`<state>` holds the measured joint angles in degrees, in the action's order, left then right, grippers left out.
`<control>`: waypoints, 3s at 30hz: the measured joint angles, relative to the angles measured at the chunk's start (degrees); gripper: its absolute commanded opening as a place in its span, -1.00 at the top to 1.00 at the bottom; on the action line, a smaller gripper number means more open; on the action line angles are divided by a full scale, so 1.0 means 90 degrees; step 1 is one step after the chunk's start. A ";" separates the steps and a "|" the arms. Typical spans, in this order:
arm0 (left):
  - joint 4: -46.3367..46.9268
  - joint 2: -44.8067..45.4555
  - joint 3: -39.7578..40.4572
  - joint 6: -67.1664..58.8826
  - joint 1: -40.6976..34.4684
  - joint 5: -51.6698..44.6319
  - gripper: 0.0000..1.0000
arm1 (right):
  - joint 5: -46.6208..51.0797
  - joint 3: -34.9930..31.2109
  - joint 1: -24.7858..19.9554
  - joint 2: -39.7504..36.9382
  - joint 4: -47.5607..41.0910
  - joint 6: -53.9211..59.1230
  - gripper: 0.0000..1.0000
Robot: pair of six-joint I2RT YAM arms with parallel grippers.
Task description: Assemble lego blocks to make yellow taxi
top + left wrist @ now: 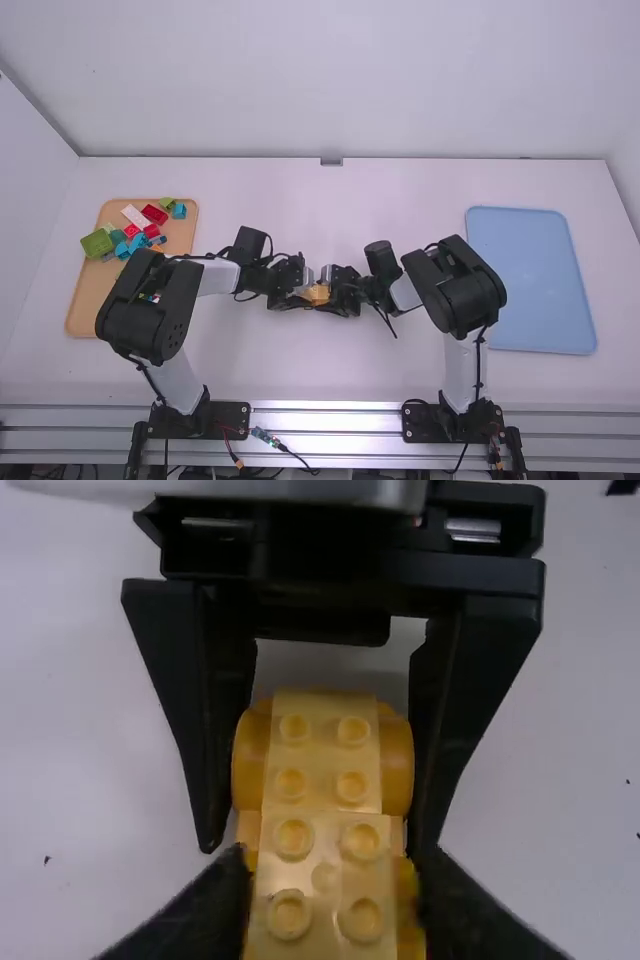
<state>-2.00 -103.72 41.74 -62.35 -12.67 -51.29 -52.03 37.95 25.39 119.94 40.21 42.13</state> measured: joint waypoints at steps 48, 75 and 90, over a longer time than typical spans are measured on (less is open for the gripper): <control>-0.0724 -0.0083 0.0000 0.1122 0.0044 -0.0267 0.96 | 0.0000 0.0000 0.0000 0.0000 -0.0032 -0.0044 0.38; -0.0886 0.0085 -0.0284 0.0942 -0.0131 0.0012 0.97 | -0.0051 -0.0024 0.0029 0.0000 -0.0012 -0.0024 0.36; -0.0240 0.0908 0.0136 0.1202 0.1134 -0.0578 0.11 | -0.0007 -0.0022 -0.0061 0.0000 -0.0010 -0.0024 0.26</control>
<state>-4.16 -95.55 42.96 -51.53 -2.46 -56.49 -52.10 37.76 24.84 119.94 40.12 41.91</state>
